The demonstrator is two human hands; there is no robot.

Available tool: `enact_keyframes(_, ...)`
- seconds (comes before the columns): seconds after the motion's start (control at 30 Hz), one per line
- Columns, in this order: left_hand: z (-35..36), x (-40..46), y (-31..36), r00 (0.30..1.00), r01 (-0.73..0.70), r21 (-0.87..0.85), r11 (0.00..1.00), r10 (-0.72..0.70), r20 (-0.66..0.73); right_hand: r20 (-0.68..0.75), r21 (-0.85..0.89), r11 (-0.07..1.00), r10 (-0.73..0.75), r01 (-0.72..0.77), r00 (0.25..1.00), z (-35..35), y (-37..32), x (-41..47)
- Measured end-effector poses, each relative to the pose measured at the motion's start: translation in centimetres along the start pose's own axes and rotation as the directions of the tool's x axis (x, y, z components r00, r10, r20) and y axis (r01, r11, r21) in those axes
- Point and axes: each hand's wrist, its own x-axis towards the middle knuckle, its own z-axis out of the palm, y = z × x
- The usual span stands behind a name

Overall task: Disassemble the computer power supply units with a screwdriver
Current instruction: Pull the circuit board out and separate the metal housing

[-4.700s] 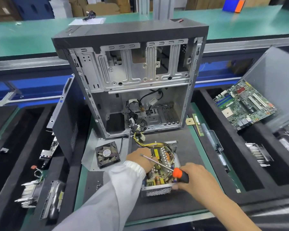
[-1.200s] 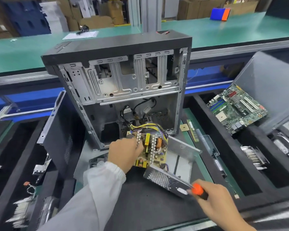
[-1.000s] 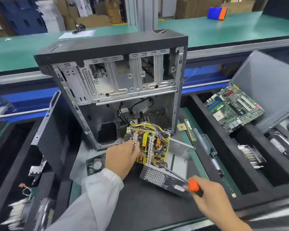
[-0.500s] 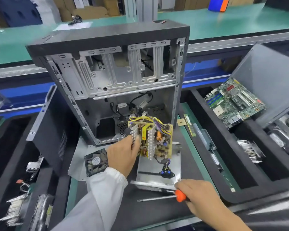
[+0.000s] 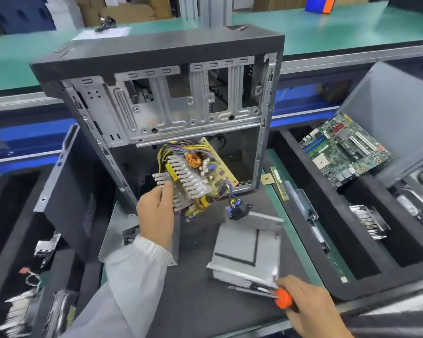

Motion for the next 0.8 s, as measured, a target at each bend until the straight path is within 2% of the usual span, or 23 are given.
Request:
enact_keyframes(0.13,-0.5,0.4,0.3,0.989,0.140,-0.243,0.960,-0.126,0.073,-0.070,-0.026,0.989,0.140,-0.142,0.988,-0.4,-0.6,0.8)
enact_keyframes(0.2,-1.1,0.9,0.5,0.980,0.194,-0.290,0.937,-0.173,0.095,-0.061,-0.072,0.978,0.193,-0.197,0.979,-0.4,-1.0,2.1)
enact_keyframes(0.3,-2.6,1.6,0.9,0.970,0.239,-0.276,0.931,-0.213,0.120,-0.058,-0.051,0.963,0.260,-0.263,0.964,-0.1,-2.1,4.3)
enact_keyframes(0.57,-5.0,3.0,1.8,0.966,0.257,-0.218,0.941,-0.240,0.099,0.068,0.292,0.904,0.305,-0.312,0.950,4.8,-6.3,10.6)
enact_keyframes(0.67,-5.6,3.2,1.7,0.966,0.255,-0.218,0.942,-0.241,0.088,0.121,0.298,0.917,0.240,-0.265,0.963,6.6,-7.0,11.3)
enact_keyframes(0.8,-6.0,2.9,1.7,0.971,0.235,-0.190,0.953,-0.225,0.076,0.170,0.301,0.914,0.228,-0.271,0.959,7.2,-6.8,10.5)
